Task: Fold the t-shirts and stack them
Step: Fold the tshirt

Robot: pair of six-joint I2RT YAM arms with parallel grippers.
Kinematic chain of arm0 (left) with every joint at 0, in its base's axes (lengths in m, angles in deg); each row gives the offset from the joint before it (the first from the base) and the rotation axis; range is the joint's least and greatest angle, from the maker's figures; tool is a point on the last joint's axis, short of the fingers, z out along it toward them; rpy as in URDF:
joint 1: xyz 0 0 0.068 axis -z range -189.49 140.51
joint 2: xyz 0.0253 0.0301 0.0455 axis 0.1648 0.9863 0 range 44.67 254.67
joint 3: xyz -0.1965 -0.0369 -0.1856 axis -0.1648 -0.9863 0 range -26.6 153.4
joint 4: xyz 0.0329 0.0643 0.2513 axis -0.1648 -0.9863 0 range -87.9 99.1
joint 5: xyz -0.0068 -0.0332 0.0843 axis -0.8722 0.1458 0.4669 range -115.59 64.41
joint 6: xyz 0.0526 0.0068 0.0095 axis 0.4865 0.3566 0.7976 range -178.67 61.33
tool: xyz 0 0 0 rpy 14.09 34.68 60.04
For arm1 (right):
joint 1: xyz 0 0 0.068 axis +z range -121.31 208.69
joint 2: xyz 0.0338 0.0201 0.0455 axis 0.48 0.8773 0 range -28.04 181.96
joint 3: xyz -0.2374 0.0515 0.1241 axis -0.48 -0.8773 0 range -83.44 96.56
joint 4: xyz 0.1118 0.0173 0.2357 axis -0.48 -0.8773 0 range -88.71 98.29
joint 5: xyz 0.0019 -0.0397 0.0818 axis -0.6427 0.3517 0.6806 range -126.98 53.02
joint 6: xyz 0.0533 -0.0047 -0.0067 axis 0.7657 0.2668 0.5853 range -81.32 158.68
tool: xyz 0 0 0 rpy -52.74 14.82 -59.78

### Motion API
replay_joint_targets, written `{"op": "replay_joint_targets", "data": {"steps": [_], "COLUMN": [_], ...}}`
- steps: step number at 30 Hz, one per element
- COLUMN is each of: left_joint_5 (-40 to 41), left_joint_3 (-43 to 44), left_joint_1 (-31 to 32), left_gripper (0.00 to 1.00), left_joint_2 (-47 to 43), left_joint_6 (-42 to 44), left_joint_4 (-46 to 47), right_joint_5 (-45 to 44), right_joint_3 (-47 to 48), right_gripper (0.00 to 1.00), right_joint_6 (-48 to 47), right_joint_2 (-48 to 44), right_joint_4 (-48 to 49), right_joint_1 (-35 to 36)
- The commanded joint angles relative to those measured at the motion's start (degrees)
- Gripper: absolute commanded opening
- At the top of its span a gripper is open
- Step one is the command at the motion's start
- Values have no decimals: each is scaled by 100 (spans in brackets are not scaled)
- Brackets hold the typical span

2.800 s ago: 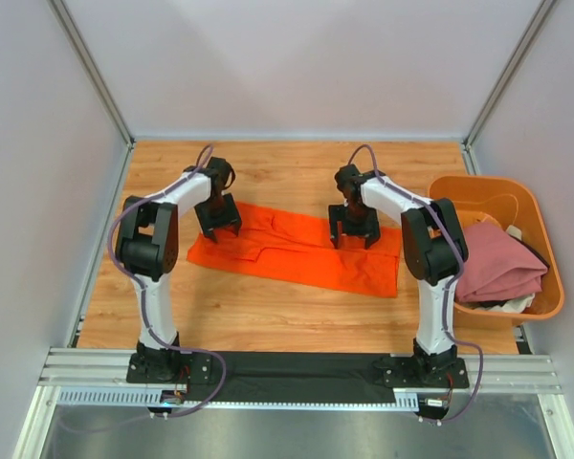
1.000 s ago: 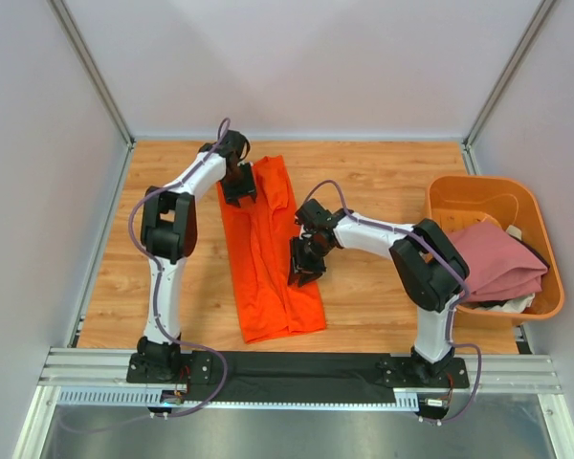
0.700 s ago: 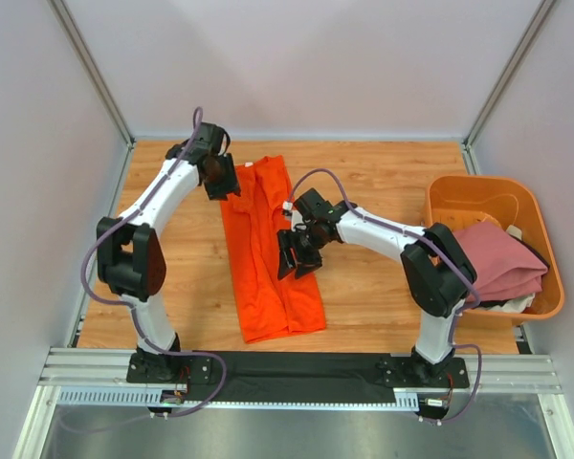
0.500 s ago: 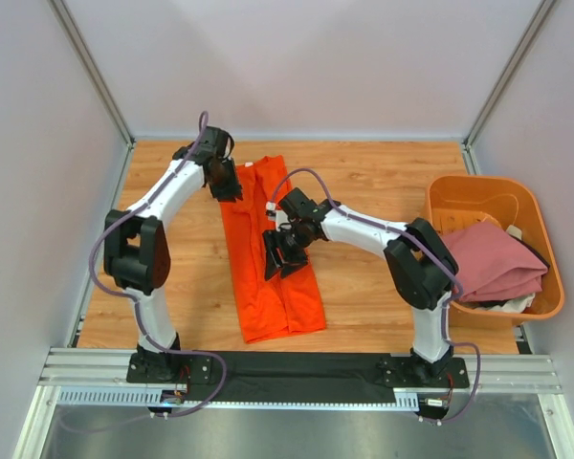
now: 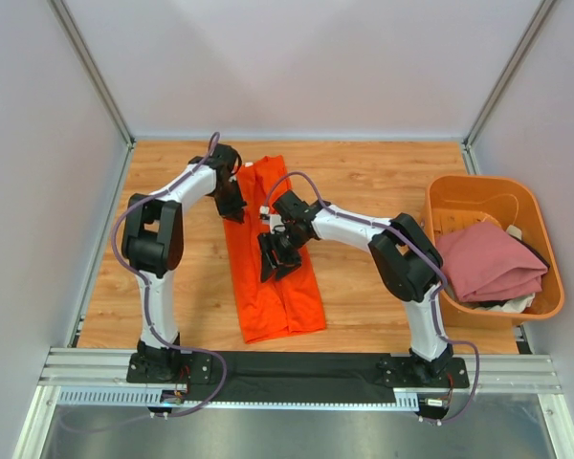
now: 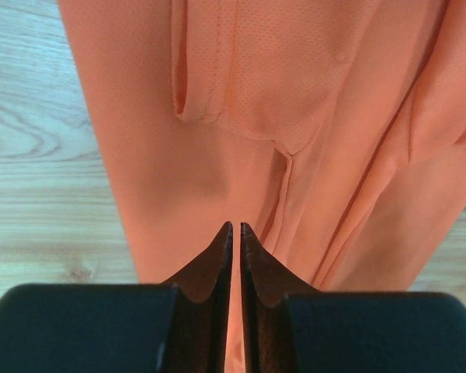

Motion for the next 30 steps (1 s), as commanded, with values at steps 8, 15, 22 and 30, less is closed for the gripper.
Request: {"op": "replay_joint_targets", "data": {"steps": [8,15,22,30], "left_joint_5": [-184,-272,-351,-378], "left_joint_3": [276,637,751,830], "left_joint_1": [119,180,242,365], "left_gripper": [14,14,14,14], "left_joint_2": [314,604,649,772], "left_joint_6": [-172,-145,-259,-427], "left_joint_4": [216,67,119,198], "right_joint_5": [307,351,369,44], "right_joint_3": [-277,-435,-663,-1445], "right_gripper": [48,39,17,0], "right_joint_6": [239,354,564,1162], "right_joint_2": [-15,-24,-59,-489], "right_joint_4": [451,636,794,1260], "right_joint_1": [35,53,70,62]}}
